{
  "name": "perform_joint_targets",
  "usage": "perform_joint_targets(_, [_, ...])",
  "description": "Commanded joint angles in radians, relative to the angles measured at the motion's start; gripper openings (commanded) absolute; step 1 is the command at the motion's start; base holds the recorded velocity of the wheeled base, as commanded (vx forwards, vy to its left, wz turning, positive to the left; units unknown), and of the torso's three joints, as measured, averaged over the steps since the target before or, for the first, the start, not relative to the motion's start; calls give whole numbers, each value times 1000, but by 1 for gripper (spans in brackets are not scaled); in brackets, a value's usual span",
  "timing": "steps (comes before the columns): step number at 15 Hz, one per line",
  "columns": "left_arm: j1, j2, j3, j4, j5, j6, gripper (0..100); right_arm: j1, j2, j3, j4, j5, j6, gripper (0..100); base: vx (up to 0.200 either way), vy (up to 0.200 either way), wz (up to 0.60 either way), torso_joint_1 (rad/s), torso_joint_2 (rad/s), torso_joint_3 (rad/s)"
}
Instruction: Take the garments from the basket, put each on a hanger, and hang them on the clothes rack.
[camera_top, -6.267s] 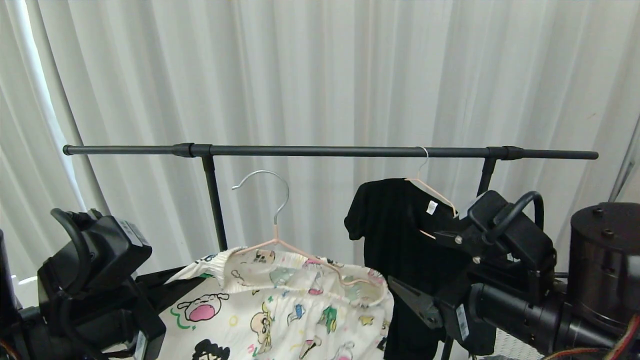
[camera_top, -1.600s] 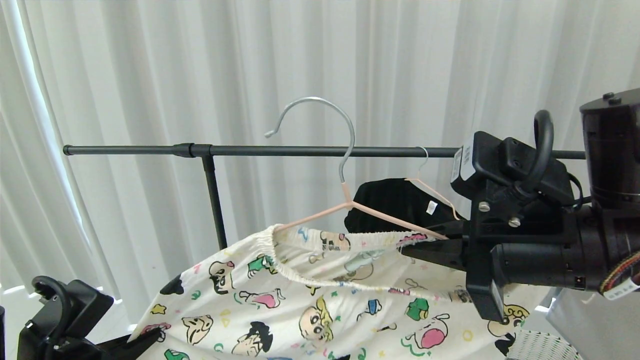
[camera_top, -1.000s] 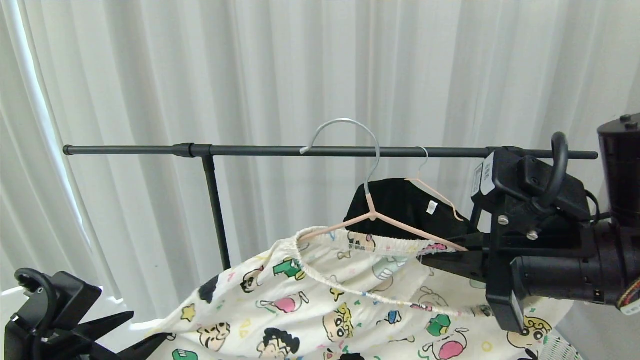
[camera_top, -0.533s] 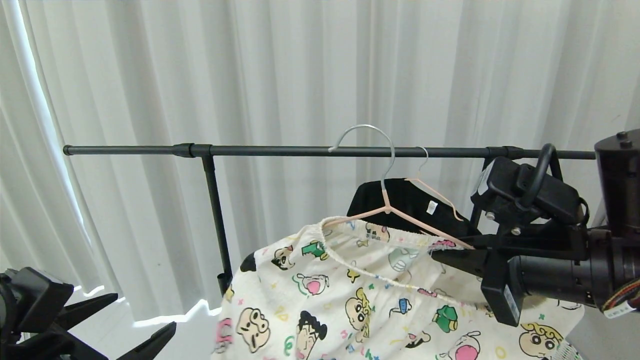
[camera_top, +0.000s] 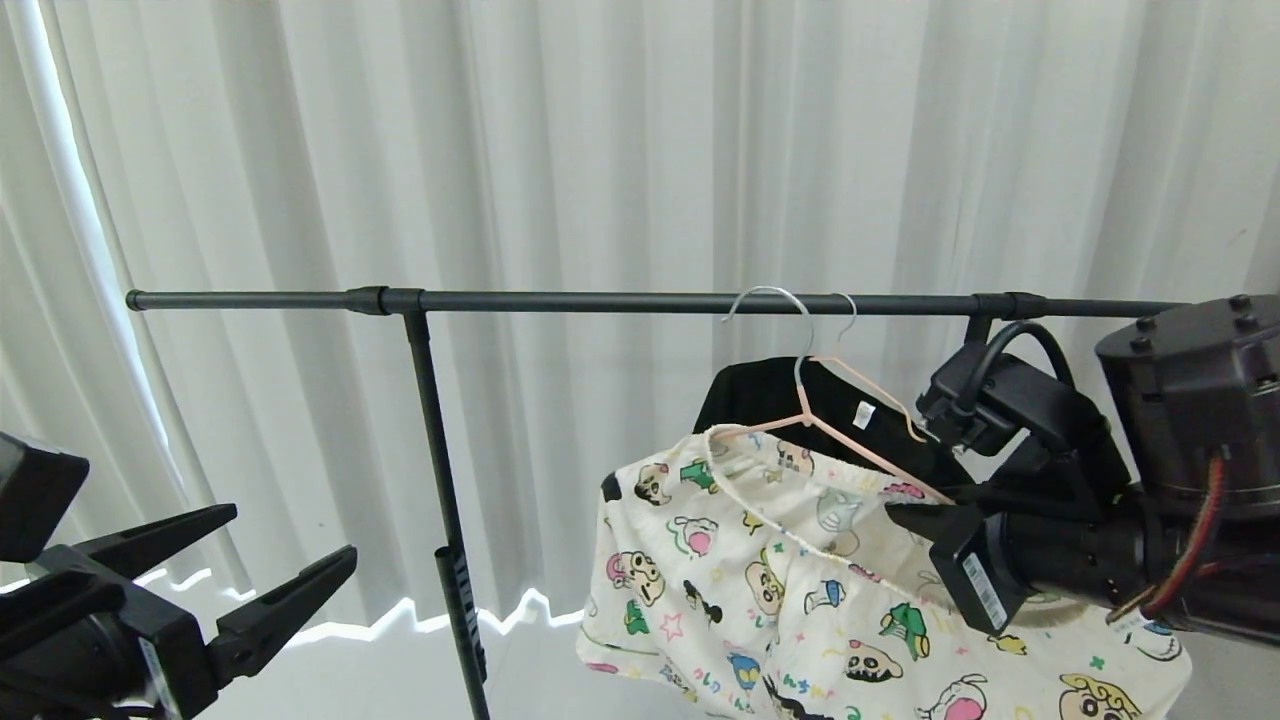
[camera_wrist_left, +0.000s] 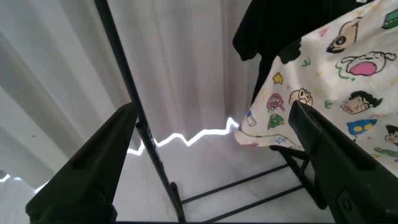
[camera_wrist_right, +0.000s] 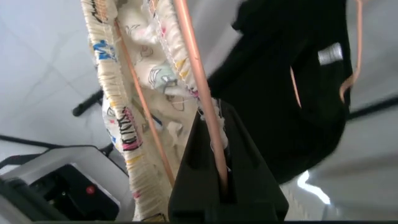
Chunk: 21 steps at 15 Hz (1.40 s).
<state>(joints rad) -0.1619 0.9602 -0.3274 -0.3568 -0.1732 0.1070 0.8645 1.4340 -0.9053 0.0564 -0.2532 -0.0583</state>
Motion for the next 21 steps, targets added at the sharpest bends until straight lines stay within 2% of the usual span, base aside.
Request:
perform_joint_targets(1, [1,41,-1,-1,35,16,100,-12,72,-9,0,-69,52,0,0,0,0,0,0,0])
perform_joint_targets(3, [1,51,4,-1,63,53,100,-9,111,-18,2,-97,112,0,0,0,0,0,0,0])
perform_joint_targets(6, [4,49,21,-1,64,105,100,-9,132,-33,2,-98,121,0,0,0,0,0,0,0])
perform_joint_targets(9, [4,51,19,-1,64,120,100,-19,155,-43,8,-98,144,0,0,0,0,0,0,0])
perform_joint_targets(13, [2,49,21,-1,63,155,100,-18,200,-107,23,-101,193,0,0,0,0,0,0,0])
perform_joint_targets(16, [1,49,15,-1,61,152,100,-12,250,-196,16,-115,209,0,0,0,0,0,0,0])
perform_joint_targets(21, [-4,40,19,-1,61,157,100,-15,335,-294,16,-144,210,0,200,0,0,2,0,3])
